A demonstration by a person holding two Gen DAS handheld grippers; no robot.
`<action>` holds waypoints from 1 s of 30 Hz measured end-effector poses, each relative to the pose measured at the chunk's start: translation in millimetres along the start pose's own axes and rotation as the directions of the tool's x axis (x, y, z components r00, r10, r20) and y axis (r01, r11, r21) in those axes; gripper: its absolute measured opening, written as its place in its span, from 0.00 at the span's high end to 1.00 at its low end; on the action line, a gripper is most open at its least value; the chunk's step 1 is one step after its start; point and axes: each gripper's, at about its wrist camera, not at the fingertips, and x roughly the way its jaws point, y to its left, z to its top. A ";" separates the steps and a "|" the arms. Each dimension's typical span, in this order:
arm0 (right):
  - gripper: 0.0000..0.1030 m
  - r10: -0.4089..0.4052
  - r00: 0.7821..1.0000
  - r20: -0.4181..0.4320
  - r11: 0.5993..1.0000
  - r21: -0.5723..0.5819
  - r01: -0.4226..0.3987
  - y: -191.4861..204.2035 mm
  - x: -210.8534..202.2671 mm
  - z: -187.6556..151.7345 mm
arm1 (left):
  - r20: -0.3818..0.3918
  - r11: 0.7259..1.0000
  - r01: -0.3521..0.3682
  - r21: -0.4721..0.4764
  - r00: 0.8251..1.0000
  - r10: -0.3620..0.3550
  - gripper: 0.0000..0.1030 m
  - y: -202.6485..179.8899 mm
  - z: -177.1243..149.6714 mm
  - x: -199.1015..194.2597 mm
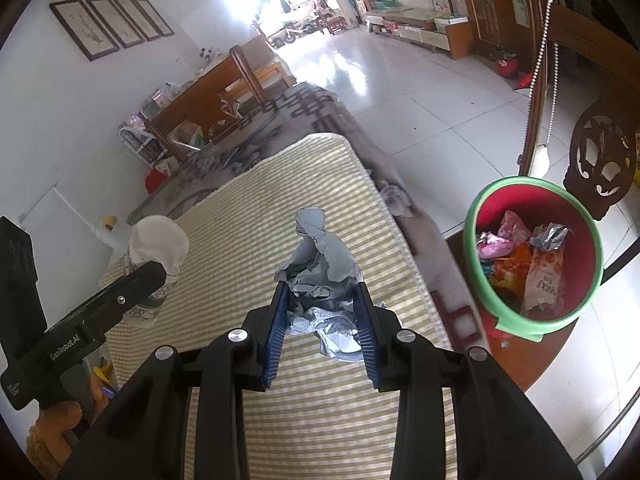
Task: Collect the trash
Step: 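Carry the paper cup and crumpled tissue over the red bucket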
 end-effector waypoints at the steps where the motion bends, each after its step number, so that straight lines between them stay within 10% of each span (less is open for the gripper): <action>1: 0.69 0.000 1.000 0.002 1.000 0.002 0.000 -4.6 -1.9 2.1 | 0.000 1.000 0.002 0.003 1.000 -0.002 0.30 -4.6 1.1 2.2; 30: 0.69 -0.098 0.994 0.056 0.983 0.160 0.088 -151.8 -37.6 48.6 | -0.117 0.980 0.152 0.131 0.984 -0.137 0.30 -155.4 35.4 107.5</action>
